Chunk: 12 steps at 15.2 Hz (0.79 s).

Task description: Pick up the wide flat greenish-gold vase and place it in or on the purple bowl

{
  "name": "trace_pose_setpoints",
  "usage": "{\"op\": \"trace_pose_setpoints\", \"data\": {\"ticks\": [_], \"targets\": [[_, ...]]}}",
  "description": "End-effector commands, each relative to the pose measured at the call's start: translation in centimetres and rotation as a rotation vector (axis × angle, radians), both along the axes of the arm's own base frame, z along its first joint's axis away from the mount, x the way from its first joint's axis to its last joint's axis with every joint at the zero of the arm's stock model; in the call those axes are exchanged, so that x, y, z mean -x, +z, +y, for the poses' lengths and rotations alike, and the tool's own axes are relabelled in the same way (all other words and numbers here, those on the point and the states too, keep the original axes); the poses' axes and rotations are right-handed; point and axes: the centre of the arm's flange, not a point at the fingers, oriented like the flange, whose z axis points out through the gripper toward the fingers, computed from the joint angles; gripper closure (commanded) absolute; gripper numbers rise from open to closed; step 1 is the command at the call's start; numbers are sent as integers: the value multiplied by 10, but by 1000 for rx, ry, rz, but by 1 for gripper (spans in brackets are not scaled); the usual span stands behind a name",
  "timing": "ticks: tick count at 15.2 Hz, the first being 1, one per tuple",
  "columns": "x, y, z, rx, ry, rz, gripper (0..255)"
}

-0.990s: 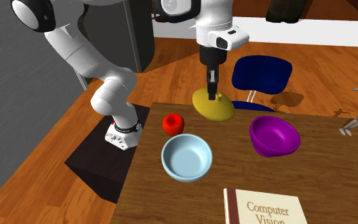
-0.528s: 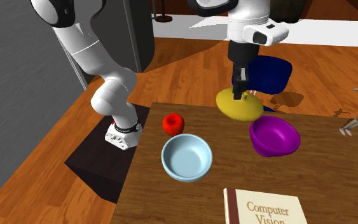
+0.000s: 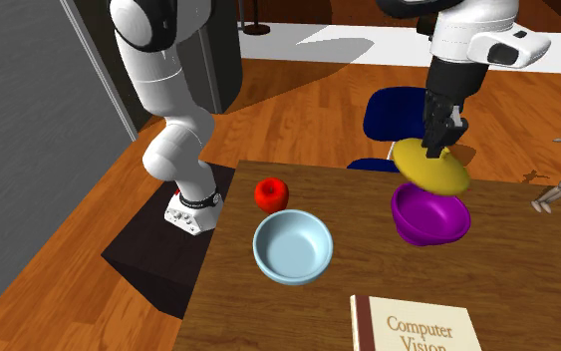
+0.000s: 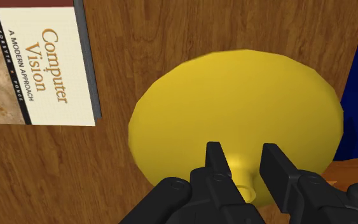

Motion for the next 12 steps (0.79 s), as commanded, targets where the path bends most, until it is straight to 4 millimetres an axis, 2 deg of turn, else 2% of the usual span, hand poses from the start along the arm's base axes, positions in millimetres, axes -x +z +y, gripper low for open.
{"op": "trace_pose_setpoints", "data": {"ticks": [1,2,12], "targets": [[-26,6,2,0,0,0,255],[-43,9,4,0,0,0,255],[-43,-44,4,0,0,0,255]]}}
